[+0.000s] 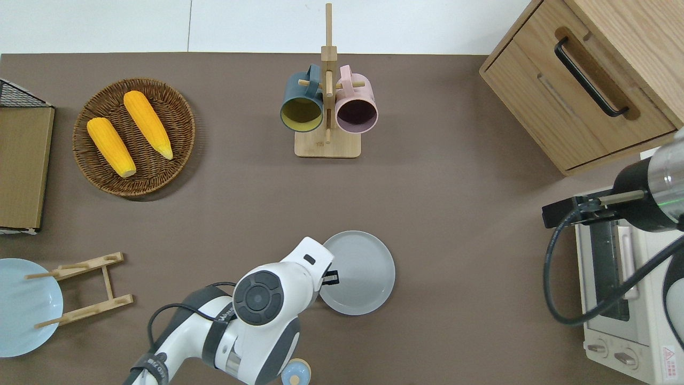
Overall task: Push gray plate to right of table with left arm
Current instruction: 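Push the gray plate across the table toward the toaster oven with the left gripper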
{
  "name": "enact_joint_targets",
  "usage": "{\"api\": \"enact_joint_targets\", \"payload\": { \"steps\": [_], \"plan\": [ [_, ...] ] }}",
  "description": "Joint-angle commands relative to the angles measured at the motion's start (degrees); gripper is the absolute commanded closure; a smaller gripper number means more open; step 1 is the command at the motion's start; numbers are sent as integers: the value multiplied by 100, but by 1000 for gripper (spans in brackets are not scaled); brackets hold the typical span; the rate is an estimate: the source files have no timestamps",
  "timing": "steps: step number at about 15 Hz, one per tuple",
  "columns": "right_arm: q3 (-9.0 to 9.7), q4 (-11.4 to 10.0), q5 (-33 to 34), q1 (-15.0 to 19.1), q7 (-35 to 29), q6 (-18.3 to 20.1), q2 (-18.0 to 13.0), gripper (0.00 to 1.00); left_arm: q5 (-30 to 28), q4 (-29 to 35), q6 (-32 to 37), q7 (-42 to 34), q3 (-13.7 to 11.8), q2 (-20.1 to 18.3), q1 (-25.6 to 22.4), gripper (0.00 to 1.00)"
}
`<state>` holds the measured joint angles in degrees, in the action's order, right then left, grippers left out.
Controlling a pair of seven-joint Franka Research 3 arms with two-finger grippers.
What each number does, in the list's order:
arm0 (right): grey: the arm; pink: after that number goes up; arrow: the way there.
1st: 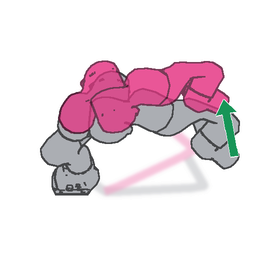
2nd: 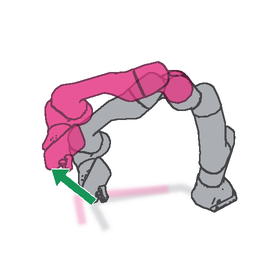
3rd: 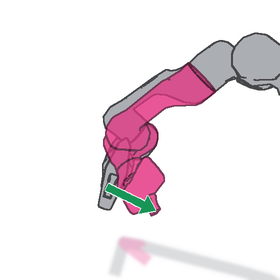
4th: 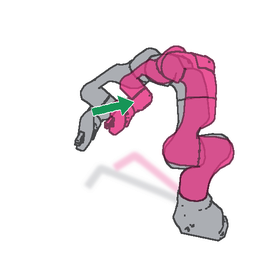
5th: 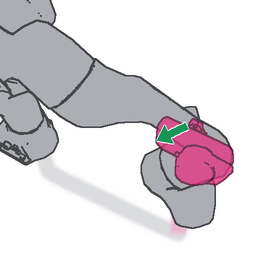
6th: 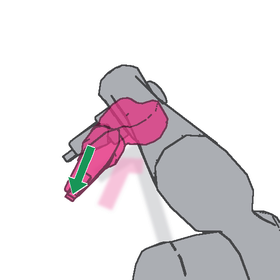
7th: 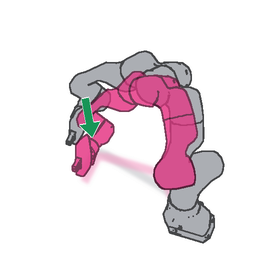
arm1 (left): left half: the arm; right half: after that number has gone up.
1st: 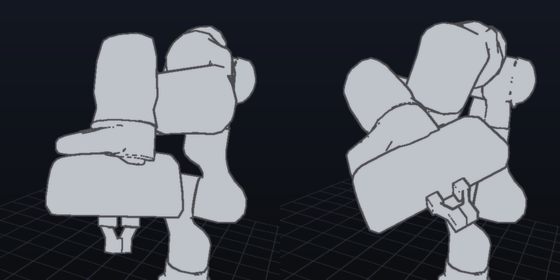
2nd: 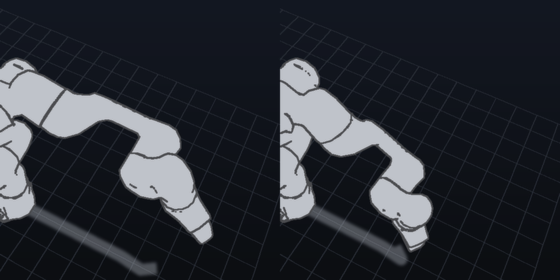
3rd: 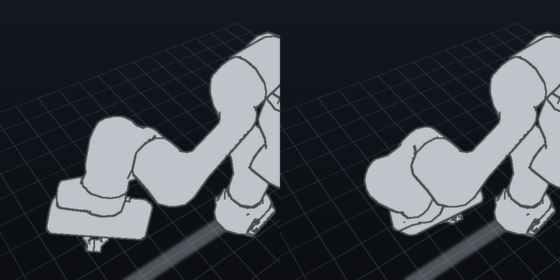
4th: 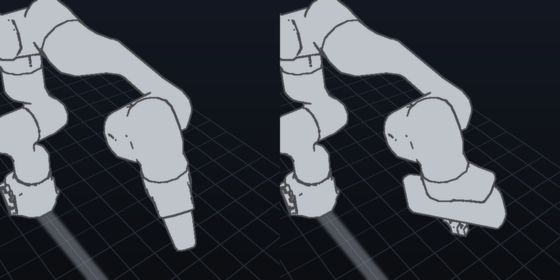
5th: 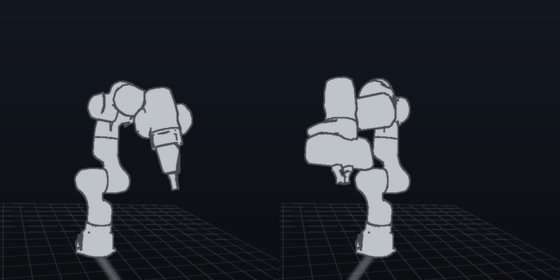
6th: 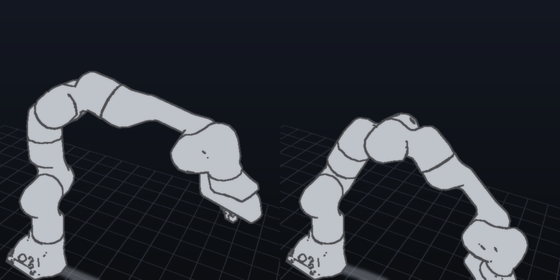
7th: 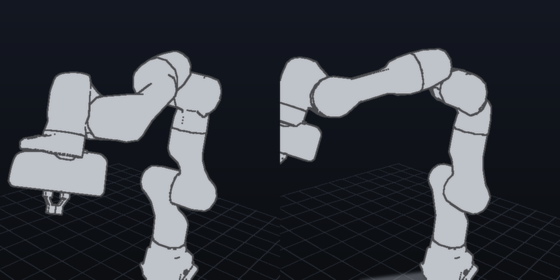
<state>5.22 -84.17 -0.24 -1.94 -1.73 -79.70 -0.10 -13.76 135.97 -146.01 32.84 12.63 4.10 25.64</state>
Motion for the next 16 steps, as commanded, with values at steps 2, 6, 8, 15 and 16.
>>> {"api": "enact_joint_targets", "payload": {
  "steps": [2,6,8,15,16],
  "plan": [
    [23,-3,-46,62,15,69,-43,17,241,-913,-59,1012,179,855,476,1000],
    [23,-3,-46,62,15,69,-43,17,768,-1493,-50,2031,179,1259,837,1000],
    [32,-3,-46,62,15,69,-43,17,953,-1809,-41,2427,179,1496,1013,1000],
    [32,-3,-46,62,6,69,-43,17,1622,-2698,20,3413,179,2121,1391,1000],
    [23,-3,-46,62,15,69,-43,17,1622,-2716,20,3440,179,2157,1444,1000]
  ]
}}
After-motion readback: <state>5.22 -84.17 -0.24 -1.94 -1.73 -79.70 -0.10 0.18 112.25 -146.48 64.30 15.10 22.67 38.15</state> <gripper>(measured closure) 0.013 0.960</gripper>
